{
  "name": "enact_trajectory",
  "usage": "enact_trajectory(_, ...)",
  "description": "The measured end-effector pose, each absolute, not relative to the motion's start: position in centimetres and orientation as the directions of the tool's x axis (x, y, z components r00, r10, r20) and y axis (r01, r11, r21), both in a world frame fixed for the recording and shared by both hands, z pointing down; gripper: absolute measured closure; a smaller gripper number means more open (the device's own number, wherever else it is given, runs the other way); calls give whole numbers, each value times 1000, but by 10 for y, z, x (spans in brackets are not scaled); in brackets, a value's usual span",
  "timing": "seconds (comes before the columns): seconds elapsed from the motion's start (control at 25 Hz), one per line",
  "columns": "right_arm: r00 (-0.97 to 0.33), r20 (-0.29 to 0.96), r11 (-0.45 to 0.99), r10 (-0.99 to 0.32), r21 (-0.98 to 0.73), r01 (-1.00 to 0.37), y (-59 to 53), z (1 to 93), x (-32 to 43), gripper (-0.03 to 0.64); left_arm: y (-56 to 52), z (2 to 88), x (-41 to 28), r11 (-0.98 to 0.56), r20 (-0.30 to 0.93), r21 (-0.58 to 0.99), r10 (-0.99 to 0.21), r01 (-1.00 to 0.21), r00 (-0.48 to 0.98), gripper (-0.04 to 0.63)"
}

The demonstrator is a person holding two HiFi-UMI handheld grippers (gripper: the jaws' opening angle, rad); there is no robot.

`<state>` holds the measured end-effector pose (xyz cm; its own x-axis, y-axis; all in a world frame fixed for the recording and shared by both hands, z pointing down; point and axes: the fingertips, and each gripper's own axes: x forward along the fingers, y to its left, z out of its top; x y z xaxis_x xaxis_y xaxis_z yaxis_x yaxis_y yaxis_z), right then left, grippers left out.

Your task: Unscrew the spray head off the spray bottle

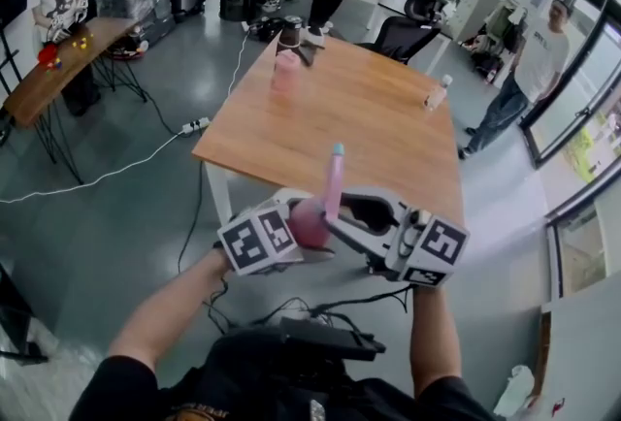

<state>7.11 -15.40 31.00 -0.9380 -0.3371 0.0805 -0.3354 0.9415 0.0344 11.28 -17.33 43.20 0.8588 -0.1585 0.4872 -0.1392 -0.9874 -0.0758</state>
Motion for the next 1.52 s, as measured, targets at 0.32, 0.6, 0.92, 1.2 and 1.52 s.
enact_trajectory(0.32,-954,47,955,-297,1,-297,-153,308,77,479,-169,430,120,-991,444,-32,-132,-131,886,172)
enact_trajectory(0.6,-789,22,788,-614,-32,-615,-180,311,88,477,-213,443,113,-933,465,-15,-325,-360,824,172)
enact_trajectory(0.92,-640,121,638,-759,-55,-768,-204,326,75,451,-231,456,114,-887,513,-84,-429,-454,743,172)
enact_trajectory(1.2,-709,133,717,-693,28,-696,-187,323,70,477,-210,451,115,-929,497,-87,-353,-358,793,172)
enact_trajectory(1.52,-930,66,932,-361,46,-359,-152,316,71,479,-160,438,124,-997,460,-32,-75,-68,885,172)
